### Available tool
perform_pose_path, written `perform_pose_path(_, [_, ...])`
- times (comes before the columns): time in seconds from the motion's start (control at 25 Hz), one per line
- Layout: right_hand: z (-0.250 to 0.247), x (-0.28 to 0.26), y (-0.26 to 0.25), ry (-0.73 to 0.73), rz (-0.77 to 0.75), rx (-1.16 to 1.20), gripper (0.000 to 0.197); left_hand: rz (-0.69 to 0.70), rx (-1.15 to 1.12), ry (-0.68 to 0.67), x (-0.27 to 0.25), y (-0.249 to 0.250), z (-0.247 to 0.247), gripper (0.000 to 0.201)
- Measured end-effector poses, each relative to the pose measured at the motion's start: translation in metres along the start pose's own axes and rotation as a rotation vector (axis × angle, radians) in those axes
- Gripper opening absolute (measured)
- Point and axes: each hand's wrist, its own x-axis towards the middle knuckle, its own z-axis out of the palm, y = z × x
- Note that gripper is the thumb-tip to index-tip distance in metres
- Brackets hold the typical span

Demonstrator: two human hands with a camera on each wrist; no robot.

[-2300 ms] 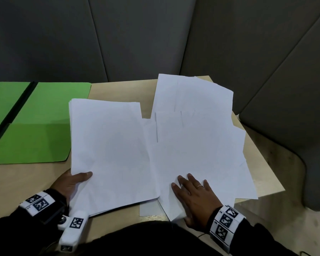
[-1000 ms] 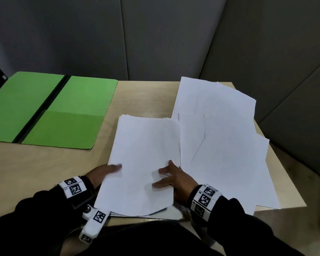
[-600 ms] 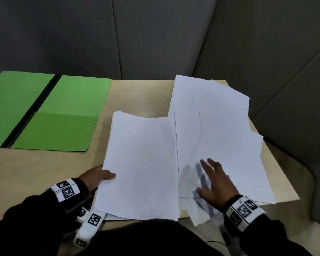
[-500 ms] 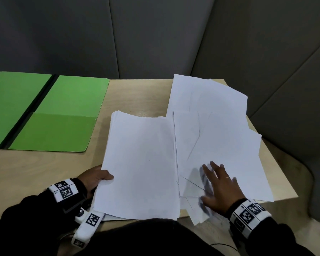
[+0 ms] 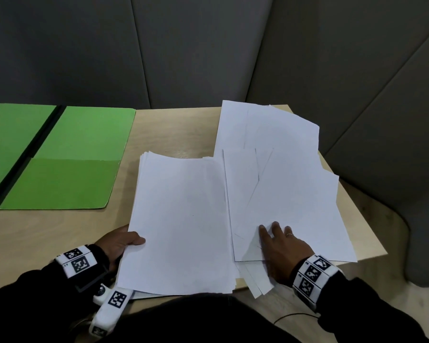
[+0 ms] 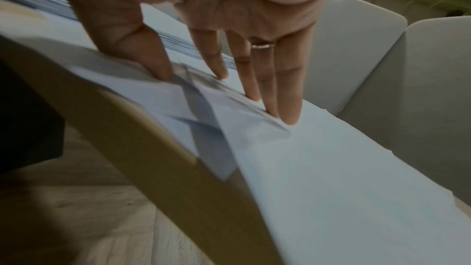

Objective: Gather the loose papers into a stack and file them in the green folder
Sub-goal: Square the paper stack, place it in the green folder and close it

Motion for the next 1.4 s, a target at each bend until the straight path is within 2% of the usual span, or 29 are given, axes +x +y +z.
perform_pose_path(0.24, [-0.007, 0.01, 0.005, 0.086, 0.029, 0.007, 0.059, 0.008, -0.009, 0.008, -0.001, -0.002, -0.001, 0.023])
perform_pose_path(0.4, [-0.021, 0.008, 0.028, 0.11, 0.151, 0.237, 0.047, 0.044, -0.055, 0.003, -0.003, -0.003, -0.001, 0.027])
perform_pose_path(0.48, [-0.026, 0.004, 0.031, 0.245, 0.208, 0.362, 0.048, 0.077, -0.097, -0.005, -0.003, -0.003, 0.001, 0.03])
perform_pose_path(0.56, [-0.038, -0.002, 0.024, 0.459, 0.19, 0.465, 0.05, 0.104, -0.139, -0.013, -0.004, -0.003, 0.004, 0.027])
perform_pose_path(0.64, [-0.055, -0.01, 0.008, 0.663, 0.054, 0.458, 0.055, 0.106, -0.179, -0.044, -0.005, -0.003, 0.009, 0.029])
perform_pose_path(0.72, [-0.066, -0.016, -0.013, 0.768, -0.094, 0.392, 0.064, 0.073, -0.201, -0.049, -0.001, -0.005, 0.013, 0.031])
perform_pose_path(0.84, [-0.069, -0.015, -0.05, 0.7, -0.223, 0.323, 0.067, 0.041, -0.204, -0.05, -0.002, -0.007, 0.02, 0.03])
perform_pose_path(0.96, [-0.067, -0.01, -0.079, 0.546, -0.278, 0.146, 0.063, 0.03, -0.251, -0.012, 0.001, -0.008, 0.024, 0.031])
perform_pose_path(1.12, [-0.065, 0.002, -0.106, 0.252, -0.318, 0.116, 0.054, -0.059, -0.388, -0.098, -0.002, 0.005, 0.024, 0.068])
perform_pose_path(1.16, [-0.064, 0.004, -0.11, 0.195, -0.332, 0.112, 0.05, -0.069, -0.403, -0.143, -0.004, 0.008, 0.025, 0.071])
perform_pose_path(1.24, [-0.059, 0.006, -0.116, 0.15, -0.372, 0.125, 0.048, -0.049, -0.407, -0.201, -0.004, 0.007, 0.029, 0.058])
perform_pose_path(1.32, [-0.052, 0.006, -0.115, 0.138, -0.414, 0.157, 0.05, 0.002, -0.333, -0.172, 0.001, 0.002, 0.028, 0.037])
perform_pose_path(1.4, [-0.046, 0.004, -0.106, 0.086, -0.441, 0.222, 0.06, 0.096, -0.2, -0.119, 0.006, -0.005, 0.025, 0.058])
